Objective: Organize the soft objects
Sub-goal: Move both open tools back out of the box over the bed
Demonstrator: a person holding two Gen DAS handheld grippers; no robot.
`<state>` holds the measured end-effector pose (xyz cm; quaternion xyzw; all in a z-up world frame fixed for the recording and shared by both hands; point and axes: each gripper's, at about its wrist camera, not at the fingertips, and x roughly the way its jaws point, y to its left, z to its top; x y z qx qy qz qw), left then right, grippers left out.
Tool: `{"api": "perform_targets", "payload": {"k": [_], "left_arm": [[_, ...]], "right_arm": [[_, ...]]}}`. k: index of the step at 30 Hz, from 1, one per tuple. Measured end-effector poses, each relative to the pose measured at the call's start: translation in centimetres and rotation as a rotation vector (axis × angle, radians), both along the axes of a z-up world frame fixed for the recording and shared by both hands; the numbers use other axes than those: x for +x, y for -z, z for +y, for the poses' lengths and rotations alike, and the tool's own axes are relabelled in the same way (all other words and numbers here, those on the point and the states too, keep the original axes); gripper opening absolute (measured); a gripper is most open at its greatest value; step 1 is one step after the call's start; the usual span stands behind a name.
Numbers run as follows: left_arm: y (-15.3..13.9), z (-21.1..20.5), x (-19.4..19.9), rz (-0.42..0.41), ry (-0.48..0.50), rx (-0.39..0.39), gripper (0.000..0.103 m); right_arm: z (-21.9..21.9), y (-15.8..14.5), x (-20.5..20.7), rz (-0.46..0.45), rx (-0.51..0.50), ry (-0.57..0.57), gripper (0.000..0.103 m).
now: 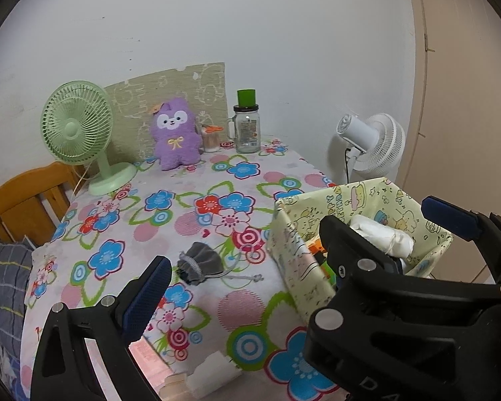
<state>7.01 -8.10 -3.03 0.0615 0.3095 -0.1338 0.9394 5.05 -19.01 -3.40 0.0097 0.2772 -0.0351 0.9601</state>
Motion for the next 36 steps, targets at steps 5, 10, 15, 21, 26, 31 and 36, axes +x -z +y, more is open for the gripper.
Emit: {"api": "perform_targets", "payload": {"k": [5, 10, 15, 21, 26, 31, 36], "left_arm": [[0.0, 1.3, -0.6, -0.008, -0.015, -0.001, 0.1], [0.3, 2.6, -1.2, -0.007, -0.032, -0.005, 0.1], [0.8, 3.4, -1.7, -0.027, -0.051, 0.016, 0.1], [1.3, 4.6, -2.1, -0.03, -0.068, 0.025, 0.1], [2.0, 5.5, -2.1, -0.019, -0.081, 0.03, 0.1], [2.6, 6.4, -2.3, -0.009, -0.093, 0.038, 0.099], [3.4, 7.6, -2.4, 0.007, -0.094, 0.027, 0.099]], "right_arm": [[1.3, 0.1, -0.5, -0.006, -0.003, -0.015, 0.097], [2.5, 0.2, -0.9, -0.018, -0.008, -0.038, 0.097], [4.0, 0.8, -1.1, -0.018, -0.023, -0.062, 0.097], [4.9, 1.6, -1.4, -0.024, 0.003, -0.072, 0.097], [5.9, 2.2, -1.4, -0.011, 0.009, -0.08, 0.097], [6.7, 3.0, -1.5, -0.002, 0.015, -0.088, 0.097], [7.8, 3.7, -1.5, 0.01, 0.016, -0.101, 0.097]]}}
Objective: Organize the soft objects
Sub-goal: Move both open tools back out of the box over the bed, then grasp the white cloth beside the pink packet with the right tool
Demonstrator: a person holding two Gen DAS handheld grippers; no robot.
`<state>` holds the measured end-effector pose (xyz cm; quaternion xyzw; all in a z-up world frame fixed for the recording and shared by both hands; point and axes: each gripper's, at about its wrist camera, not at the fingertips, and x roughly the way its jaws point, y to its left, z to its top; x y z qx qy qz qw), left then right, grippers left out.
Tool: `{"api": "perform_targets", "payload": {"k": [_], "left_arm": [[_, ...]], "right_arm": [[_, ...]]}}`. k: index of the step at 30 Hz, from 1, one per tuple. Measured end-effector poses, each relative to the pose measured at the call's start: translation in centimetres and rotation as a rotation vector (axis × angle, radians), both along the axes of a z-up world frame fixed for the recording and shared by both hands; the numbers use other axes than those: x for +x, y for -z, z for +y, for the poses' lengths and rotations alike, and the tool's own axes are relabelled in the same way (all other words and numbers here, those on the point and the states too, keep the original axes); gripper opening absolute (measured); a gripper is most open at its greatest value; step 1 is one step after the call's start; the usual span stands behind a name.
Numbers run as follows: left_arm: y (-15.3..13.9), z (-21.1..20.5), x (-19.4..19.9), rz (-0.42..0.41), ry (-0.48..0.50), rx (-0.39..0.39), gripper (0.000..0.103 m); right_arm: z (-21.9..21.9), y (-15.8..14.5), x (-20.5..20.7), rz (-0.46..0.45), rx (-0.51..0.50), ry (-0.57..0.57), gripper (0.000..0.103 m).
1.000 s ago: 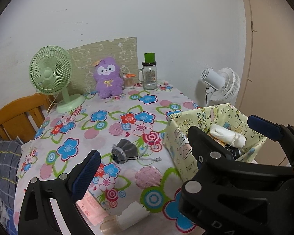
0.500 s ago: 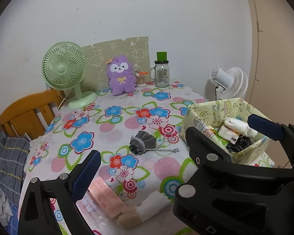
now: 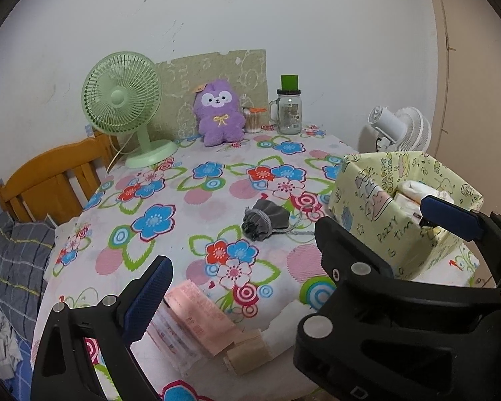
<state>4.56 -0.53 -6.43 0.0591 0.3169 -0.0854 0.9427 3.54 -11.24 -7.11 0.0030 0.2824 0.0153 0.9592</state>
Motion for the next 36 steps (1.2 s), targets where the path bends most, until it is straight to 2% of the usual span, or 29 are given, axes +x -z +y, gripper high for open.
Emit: {"api": "perform_targets", "payload": {"k": [20, 26, 36], "left_arm": [[3.6, 3.8, 0.1, 0.076, -0.084, 0.008, 0.094], [4.8, 4.5, 0.0, 0.108, -0.09, -0.004, 0.093], [6.3, 5.1, -0.2, 0.129, -0.077, 0.016, 0.093]], "right_arm": [[3.9, 3.7, 0.6, 0.07, -0.01, -0.058, 0.097], [4.5, 4.8, 0.6, 0.06, -0.008, -0.066, 0.097], [5.5, 6.7, 0.6, 0.097, -0.019, -0.083, 0.097]]}}
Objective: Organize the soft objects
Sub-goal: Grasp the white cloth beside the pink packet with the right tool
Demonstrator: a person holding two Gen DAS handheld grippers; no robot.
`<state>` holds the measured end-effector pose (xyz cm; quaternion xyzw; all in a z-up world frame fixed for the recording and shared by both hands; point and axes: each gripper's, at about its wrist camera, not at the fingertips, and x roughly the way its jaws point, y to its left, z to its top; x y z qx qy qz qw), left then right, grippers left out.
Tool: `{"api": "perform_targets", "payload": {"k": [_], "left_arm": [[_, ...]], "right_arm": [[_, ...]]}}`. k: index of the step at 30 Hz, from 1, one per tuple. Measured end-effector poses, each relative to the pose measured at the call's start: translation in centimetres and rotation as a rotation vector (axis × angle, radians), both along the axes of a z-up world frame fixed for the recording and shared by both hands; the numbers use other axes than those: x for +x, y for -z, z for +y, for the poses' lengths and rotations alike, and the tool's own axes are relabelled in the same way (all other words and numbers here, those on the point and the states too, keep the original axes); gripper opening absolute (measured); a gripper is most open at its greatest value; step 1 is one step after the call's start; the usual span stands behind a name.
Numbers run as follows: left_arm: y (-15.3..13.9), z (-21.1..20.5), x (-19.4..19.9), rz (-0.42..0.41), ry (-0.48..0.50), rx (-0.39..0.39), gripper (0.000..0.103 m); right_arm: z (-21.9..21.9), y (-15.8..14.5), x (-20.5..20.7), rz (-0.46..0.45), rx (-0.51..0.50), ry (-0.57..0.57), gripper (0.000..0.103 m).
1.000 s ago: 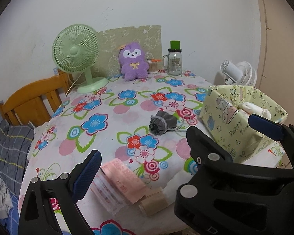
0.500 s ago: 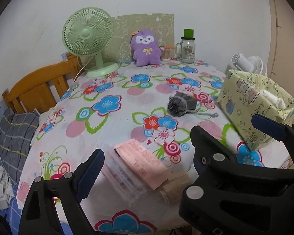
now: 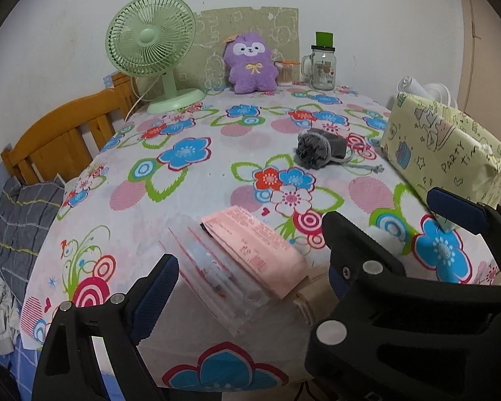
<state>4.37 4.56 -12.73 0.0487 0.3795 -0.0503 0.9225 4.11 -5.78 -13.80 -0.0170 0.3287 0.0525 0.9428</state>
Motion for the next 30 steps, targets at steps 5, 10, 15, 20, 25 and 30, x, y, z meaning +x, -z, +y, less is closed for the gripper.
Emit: {"api": "perform_targets", "payload": {"k": [5, 10, 15, 20, 25, 30], "left_arm": [[0.6, 0.5, 0.0, 0.016, -0.003, -0.001, 0.093], [1.2, 0.7, 0.0, 0.032, -0.006, 0.003, 0.091], [1.9, 0.9, -0.1, 0.045, -0.013, -0.004, 0.091], [2.0, 1.1, 0.0, 0.047, -0.021, -0.015, 0.092], [2.0, 0.7, -0.1, 0.038, -0.022, 0.006, 0.092], [2.0, 0.6, 0.0, 0.036, -0.021, 0.012, 0.092]], "right_arm": [[0.4, 0.8, 0.0, 0.02, 0.009, -0.008, 0.097], [0.6, 1.5, 0.1, 0.028, 0.004, -0.003, 0.097], [0.2, 2.4, 0.5, 0.066, 0.008, 0.022, 0.097], [-0.1, 3.4, 0.9, 0.125, 0.062, 0.038, 0.092], [0.2, 3.3, 0.6, 0.126, 0.079, 0.03, 0.073], [-0.1, 3.4, 0.9, 0.137, 0.058, 0.06, 0.051]]}}
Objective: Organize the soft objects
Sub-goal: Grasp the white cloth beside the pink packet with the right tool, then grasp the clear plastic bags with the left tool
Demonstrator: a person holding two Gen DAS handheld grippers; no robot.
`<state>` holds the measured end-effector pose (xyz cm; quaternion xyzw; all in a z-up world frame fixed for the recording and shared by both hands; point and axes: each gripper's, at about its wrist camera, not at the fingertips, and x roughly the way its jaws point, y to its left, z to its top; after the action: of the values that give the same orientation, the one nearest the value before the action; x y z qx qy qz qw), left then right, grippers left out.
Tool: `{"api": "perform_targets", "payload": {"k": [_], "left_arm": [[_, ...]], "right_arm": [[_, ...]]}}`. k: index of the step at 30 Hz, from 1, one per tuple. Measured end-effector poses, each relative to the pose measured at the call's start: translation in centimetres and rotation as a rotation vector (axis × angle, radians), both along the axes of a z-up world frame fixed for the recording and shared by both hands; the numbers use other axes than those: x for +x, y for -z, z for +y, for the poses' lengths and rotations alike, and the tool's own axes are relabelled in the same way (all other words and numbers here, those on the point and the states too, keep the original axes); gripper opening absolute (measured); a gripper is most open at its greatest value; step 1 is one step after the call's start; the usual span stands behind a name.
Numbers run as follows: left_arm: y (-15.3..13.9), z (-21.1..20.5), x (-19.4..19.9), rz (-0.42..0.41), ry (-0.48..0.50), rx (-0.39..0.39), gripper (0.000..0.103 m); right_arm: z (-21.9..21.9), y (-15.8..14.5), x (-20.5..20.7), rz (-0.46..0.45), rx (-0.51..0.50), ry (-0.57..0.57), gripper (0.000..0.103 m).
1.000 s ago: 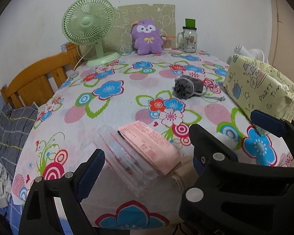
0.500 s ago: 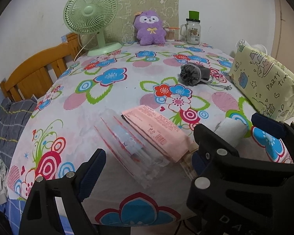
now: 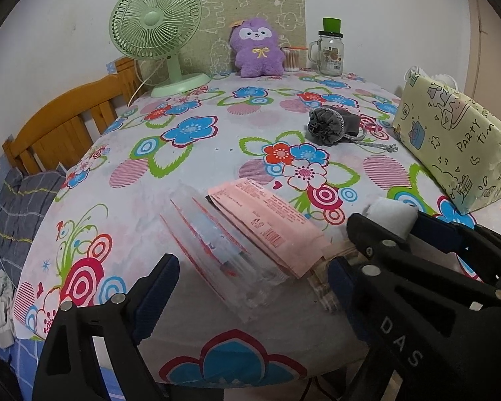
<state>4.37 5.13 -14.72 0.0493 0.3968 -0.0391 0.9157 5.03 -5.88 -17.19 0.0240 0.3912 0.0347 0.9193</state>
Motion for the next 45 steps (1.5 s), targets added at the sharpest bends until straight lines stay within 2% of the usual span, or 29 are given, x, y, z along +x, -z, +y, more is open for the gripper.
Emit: {"api": "perform_targets", "payload": {"k": [4, 5, 12, 14, 18, 22, 26, 34, 39, 42, 45], "left_arm": [[0.0, 0.0, 0.1, 0.002, -0.001, 0.002, 0.093], [0.0, 0.0, 0.2, 0.002, -0.004, 0.003, 0.093], [-0.6, 0.6, 1.1, 0.0, -0.03, -0.013, 0.093], [-0.8, 0.8, 1.4, 0.0, -0.038, -0.02, 0.093], [-1.3, 1.4, 2.0, -0.008, -0.055, -0.047, 0.09], [-1.4, 2.2, 2.6, 0.002, -0.071, -0.082, 0.079], [-0.9, 3.3, 3.1, 0.031, -0.085, -0.136, 0.072], [-0.9, 4.0, 2.6, 0.015, -0.072, -0.161, 0.053], [-0.6, 4.3, 2.3, 0.027, -0.08, -0.135, 0.051], [-0.4, 4.6, 2.1, 0.03, -0.082, -0.146, 0.05], [-0.4, 4.5, 2.1, 0.026, -0.078, -0.145, 0.046]], "right_arm": [[0.0, -0.2, 0.1, 0.0, -0.012, 0.004, 0.043], [0.0, -0.2, 0.3, 0.0, -0.016, 0.002, 0.035], [0.0, -1.0, 1.0, -0.027, -0.036, 0.004, 0.027], [0.0, -1.2, 1.3, -0.036, -0.039, 0.003, 0.022], [0.2, -1.9, 1.7, -0.062, -0.046, 0.008, 0.021], [0.4, -2.5, 2.2, -0.081, -0.056, 0.008, 0.021], [1.0, -2.5, 2.9, -0.086, -0.064, 0.005, 0.021], [2.0, -2.0, 3.5, -0.071, -0.064, -0.01, 0.021], [2.6, -1.7, 3.5, -0.064, -0.071, -0.018, 0.021], [2.7, -1.7, 3.3, -0.062, -0.07, -0.025, 0.021], [3.0, -1.6, 3.1, -0.061, -0.072, -0.039, 0.021]]}}
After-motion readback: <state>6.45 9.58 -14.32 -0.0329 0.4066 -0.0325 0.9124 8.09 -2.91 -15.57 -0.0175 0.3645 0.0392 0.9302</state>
